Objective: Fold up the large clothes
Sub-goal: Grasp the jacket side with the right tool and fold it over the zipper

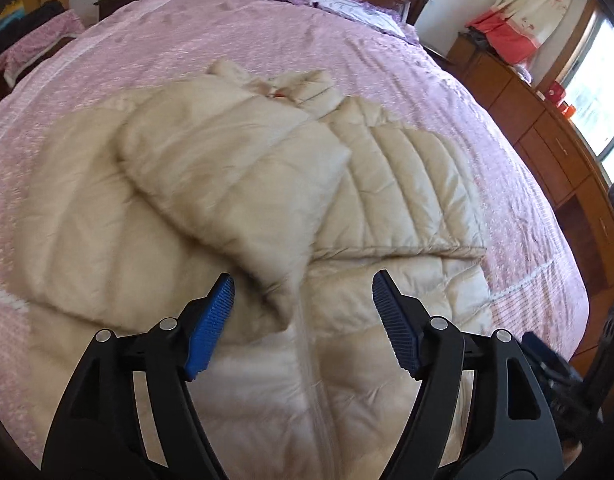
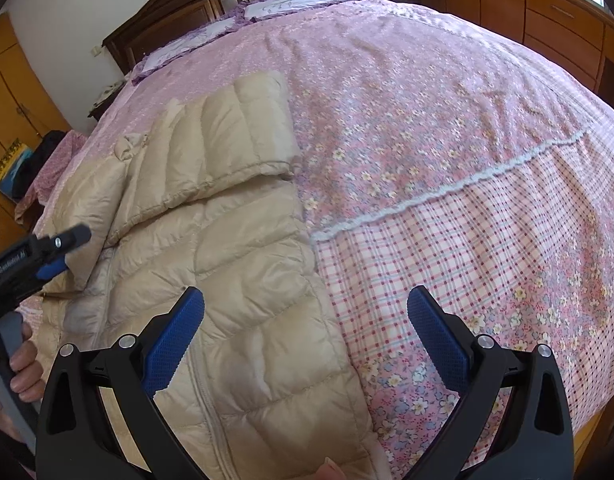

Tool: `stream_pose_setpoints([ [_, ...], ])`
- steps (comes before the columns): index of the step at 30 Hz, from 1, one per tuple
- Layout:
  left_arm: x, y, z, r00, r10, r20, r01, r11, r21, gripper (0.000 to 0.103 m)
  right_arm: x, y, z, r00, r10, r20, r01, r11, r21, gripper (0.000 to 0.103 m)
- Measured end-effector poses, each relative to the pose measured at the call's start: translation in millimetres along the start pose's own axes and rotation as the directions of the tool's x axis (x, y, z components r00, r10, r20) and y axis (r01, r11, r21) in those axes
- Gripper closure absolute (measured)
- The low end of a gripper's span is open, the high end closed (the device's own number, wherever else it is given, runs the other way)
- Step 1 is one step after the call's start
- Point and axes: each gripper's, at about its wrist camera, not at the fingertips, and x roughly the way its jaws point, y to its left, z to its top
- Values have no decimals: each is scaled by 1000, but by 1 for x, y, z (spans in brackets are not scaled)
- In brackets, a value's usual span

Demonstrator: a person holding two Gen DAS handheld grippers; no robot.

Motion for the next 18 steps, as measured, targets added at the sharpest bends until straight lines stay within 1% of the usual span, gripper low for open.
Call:
stream_pose_setpoints([
  [4,-15,18,-4,998,57,4,-57,998,-12,31,1,15,8,1000,23,4,-23,999,-24,6],
  [9,-34,53,-10,994,103,31,-100,992,-75,30,7,46,21,998,58,-9,-58,995,-80,6],
  [13,-46,82,-15,981,188,45,-182,977,-111,30,12,89,33,994,104,-26,-107,981,-164,6],
  [15,-51,94,-17,977,208,49,-200,970,-139,30,17,106,38,991,124,-52,-132,972,-194,6],
  [18,-55,109,-21,974,218,54,-207,966,-154,28,30,142,44,987,121,-102,-143,958,-249,6],
])
